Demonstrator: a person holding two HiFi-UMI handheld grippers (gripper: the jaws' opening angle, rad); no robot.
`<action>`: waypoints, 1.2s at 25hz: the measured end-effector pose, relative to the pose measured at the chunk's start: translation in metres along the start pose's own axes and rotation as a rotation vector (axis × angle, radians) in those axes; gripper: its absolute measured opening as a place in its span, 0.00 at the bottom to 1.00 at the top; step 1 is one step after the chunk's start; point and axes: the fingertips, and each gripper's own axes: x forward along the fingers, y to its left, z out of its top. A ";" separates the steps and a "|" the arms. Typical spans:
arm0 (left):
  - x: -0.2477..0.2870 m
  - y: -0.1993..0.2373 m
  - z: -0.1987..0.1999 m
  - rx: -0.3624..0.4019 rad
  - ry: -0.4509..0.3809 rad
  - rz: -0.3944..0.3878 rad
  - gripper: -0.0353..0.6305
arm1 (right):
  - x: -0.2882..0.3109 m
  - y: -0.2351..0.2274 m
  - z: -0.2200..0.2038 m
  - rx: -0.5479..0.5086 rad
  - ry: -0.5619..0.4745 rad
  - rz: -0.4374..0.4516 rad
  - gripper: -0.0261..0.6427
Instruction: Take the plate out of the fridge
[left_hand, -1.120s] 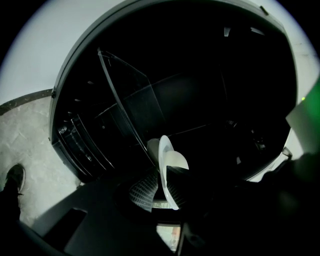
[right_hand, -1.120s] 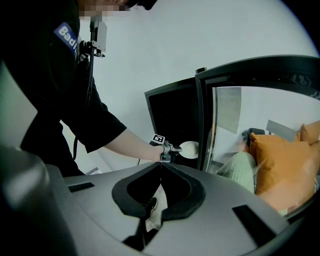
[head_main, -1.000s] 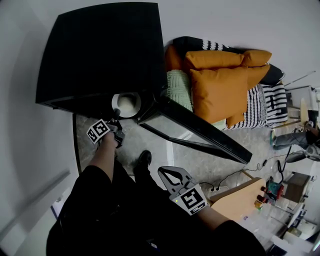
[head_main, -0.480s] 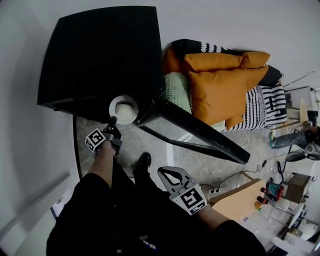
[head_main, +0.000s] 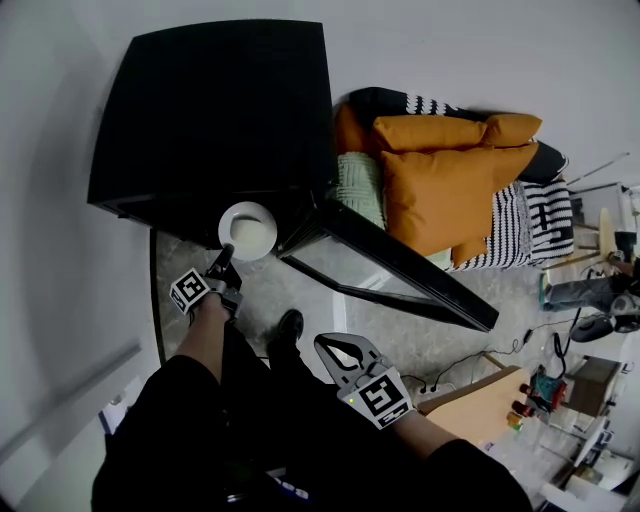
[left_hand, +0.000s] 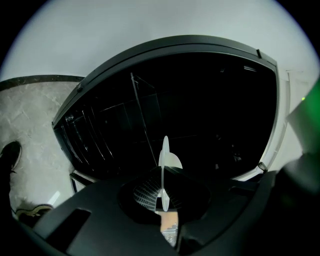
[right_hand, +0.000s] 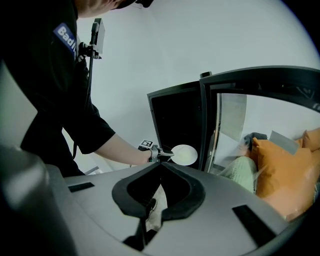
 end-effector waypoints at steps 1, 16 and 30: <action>-0.004 -0.003 -0.002 0.002 0.005 -0.001 0.08 | 0.001 0.001 0.002 -0.003 -0.006 0.003 0.05; -0.074 -0.104 -0.020 0.052 0.110 -0.045 0.08 | -0.004 -0.001 0.024 -0.002 -0.014 -0.018 0.05; -0.143 -0.224 -0.029 -0.061 0.134 -0.145 0.08 | 0.009 0.001 0.044 0.009 -0.047 0.003 0.05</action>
